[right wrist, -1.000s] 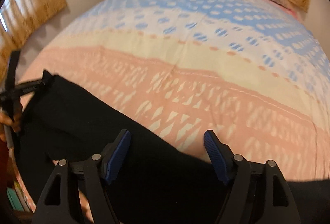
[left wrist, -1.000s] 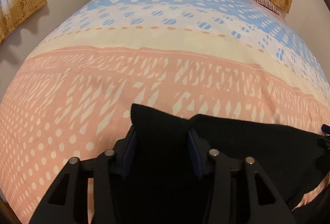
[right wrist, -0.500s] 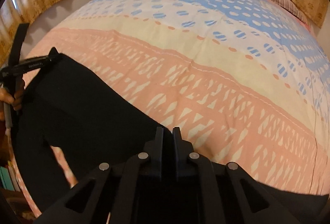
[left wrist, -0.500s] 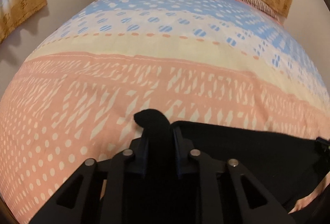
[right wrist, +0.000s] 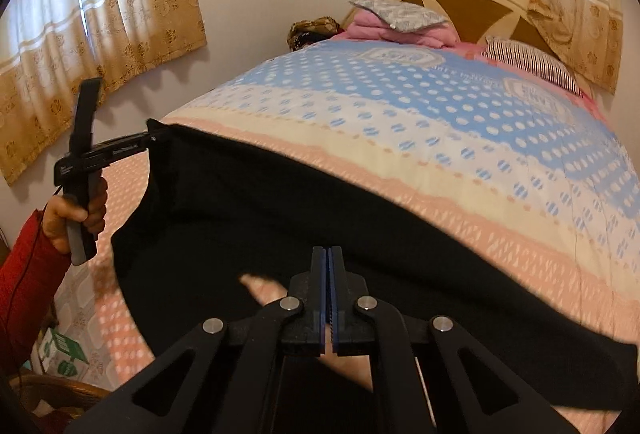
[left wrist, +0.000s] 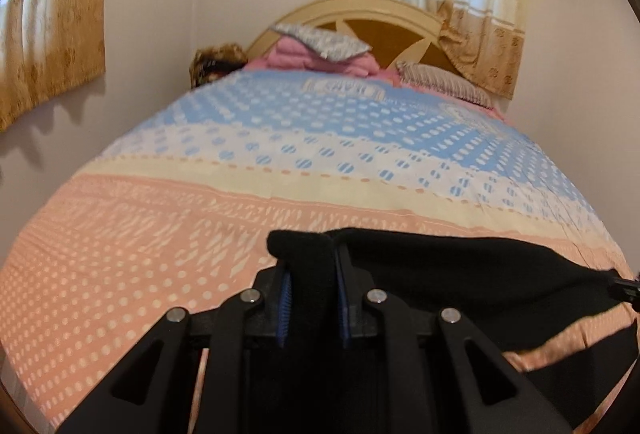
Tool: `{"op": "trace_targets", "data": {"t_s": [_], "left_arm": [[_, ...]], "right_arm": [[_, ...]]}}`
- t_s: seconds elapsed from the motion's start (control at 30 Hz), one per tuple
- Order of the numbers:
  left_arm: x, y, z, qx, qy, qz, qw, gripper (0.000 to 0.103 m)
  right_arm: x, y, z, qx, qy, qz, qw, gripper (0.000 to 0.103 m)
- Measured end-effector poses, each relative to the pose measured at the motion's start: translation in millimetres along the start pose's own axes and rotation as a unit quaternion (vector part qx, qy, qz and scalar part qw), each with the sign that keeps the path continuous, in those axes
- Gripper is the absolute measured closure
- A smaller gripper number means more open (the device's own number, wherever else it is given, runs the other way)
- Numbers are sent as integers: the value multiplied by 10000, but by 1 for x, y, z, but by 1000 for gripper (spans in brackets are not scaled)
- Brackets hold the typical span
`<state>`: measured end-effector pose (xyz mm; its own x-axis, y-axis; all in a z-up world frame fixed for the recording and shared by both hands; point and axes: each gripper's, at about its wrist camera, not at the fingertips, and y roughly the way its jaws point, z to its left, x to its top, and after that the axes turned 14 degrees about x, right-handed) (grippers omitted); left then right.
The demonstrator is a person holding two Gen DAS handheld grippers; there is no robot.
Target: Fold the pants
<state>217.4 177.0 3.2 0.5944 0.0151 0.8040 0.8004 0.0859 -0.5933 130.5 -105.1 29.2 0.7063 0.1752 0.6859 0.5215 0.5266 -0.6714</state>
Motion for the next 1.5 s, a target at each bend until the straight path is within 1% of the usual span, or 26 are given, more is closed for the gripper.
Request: {"op": "trace_targets", "data": {"t_s": [0.13,0.2,0.23,0.27,0.3,0.33,0.37,0.47,0.5,0.63,0.7,0.77,0.87,0.93,0.97,1.0,1.03,1.07,1.1,1.17,1.23,1.3,1.37,1.43,1.47,1.5], "left_arm": [[-10,-27,-3,105,57,-440,9990,83],[-15,-38,-2,172,69,-670,9976,83],[-17,-43,-2,213,82,-784,9967,83],[-20,-48,-1,242,82,-884,9958,83],[-23,-52,0,265,68,-976,9948,83],[-27,-56,2,281,37,-1054,9940,83],[-30,-59,3,286,5,-1087,9937,83],[-41,-67,10,225,-188,-1168,9927,83],[-44,-70,12,189,-246,-1218,9921,83],[-58,-84,12,185,-240,-1525,9878,83],[-64,-87,13,148,-224,-1570,9872,83],[-72,-90,14,104,-246,-1585,9870,83],[-80,-94,16,37,-277,-1598,9868,83],[-85,-94,17,17,-219,-1604,9868,83],[-87,-94,17,30,-171,-1586,9872,83],[-89,-91,17,60,-121,-1541,9880,83],[-91,-90,17,75,-104,-1497,9886,83],[-93,-89,18,86,-102,-1442,9895,83],[-93,-85,20,82,-132,-1357,9906,83],[-98,-85,22,50,-181,-1293,9914,83],[-100,-86,23,75,-152,-1288,9915,83],[-100,-88,23,83,-138,-1304,9913,83],[-100,-88,24,81,-151,-1299,9914,83],[-98,-89,25,106,-202,-1299,9913,83],[-98,-90,26,105,-239,-1301,9912,83],[-98,-91,28,83,-284,-1307,9910,83]], "right_arm": [[-8,4,-25,502,792,-116,9955,101],[-15,6,-44,1011,1614,-238,9814,99],[-19,10,-53,1254,2036,-251,9707,94],[-23,12,-57,1356,2229,-234,9651,68],[-28,15,-61,1528,2471,-262,9565,29],[-31,15,-64,1691,2638,-381,9489,15],[-36,13,-68,1836,2828,-614,9394,9],[-43,6,-82,1966,3324,-1000,9170,9],[-44,4,-90,1907,3541,-1083,9091,9],[-45,14,-117,1665,4233,-962,8853,9],[-47,24,-129,1526,4556,-868,8727,9],[-52,32,-143,1551,4967,-842,8498,9],[-52,47,-156,1620,5375,-686,8247,9],[-48,53,-160,1625,5464,-627,8192,9],[-47,55,-162,1623,5431,-597,8217,10],[-45,57,-162,1597,5352,-583,8274,20],[-41,59,-161,1492,5221,-509,8382,33],[-45,59,-161,1404,5128,-444,8458,73],[-46,60,-161,1315,5049,-357,8523,99],[-56,60,-162,1330,4994,-366,8553,99],[-66,52,-157,1248,4735,-413,8709,99],[-64,38,-138,960,4061,-403,9079,99],[-57,21,-117,619,3300,-484,9407,99],[-42,7,-96,295,2416,-588,9681,97],[-34,3,-85,146,1972,-581,9785,90],[-28,-1,-77,89,1664,-587,9843,73]]}}
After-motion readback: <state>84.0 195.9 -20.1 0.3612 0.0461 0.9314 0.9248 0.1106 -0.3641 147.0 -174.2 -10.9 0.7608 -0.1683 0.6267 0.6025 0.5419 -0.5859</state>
